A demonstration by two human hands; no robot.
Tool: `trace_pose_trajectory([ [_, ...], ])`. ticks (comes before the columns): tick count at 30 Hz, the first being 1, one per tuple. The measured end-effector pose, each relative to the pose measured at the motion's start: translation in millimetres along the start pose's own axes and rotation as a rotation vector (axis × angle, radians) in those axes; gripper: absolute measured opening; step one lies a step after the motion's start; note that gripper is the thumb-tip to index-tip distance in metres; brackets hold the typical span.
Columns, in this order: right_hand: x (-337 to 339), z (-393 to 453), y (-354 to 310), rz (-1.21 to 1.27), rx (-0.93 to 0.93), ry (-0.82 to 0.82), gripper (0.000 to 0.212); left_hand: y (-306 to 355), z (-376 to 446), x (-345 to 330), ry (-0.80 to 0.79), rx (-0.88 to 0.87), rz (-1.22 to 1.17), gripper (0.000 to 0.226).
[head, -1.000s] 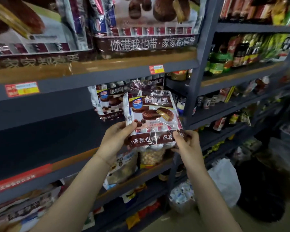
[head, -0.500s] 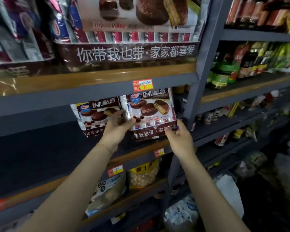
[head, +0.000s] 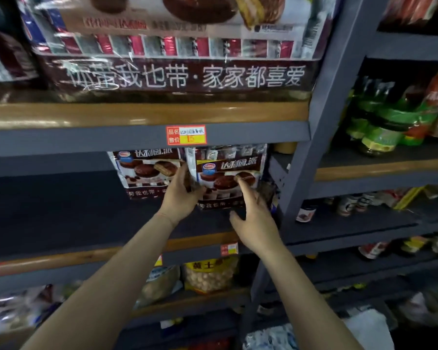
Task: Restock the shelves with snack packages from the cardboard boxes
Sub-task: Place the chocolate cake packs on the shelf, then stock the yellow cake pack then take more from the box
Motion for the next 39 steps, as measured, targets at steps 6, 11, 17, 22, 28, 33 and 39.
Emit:
trace_pose_trajectory([
  [6,6.5,-5.4,-3.5,0.059,0.113,0.040,0.069,-0.7,-33.5,7.4,0.106,0.139,0.030,0.065],
  [11,22.5,-36.4,-21.7,0.273,0.399,0.270,0.023,14.5,-97.0,25.5,0.207,0.202,0.074,0.011],
  [17,-42.5,-67.9,-59.0,0.472,0.443,0.035,0.007,2.2,-179.3,63.0,0.201,0.234,0.047,0.008],
  [22,-157.9,-108.3,-92.6,0.355,0.369,-0.348,0.010,-63.3,-260.8,113.6,0.216,0.376,0.029,0.014],
  [28,-300.8,-190.9,-192.1,0.261,0.399,-0.686,0.012,-130.5,-413.4,229.8,0.381,0.515,-0.014,0.016],
  [33,-421.6,-276.8,-335.2,0.202,0.521,-0.873,0.015,-178.7,-568.7,358.2,0.647,0.559,-0.131,0.014],
  [39,-541.7,-357.1,-523.8,0.159,0.768,-1.028,0.012,-200.7,-710.7,497.0,0.890,0.563,-0.236,0.010],
])
Point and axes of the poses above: each hand's wrist, its own z-axis towards the middle knuckle, its own x-axis out of the back of the hand, y = z × x, the point moved 9 cm from there along z, towards the middle knuckle, and after that the axes turned 7 degrees about -y, right-handed, at the moved point
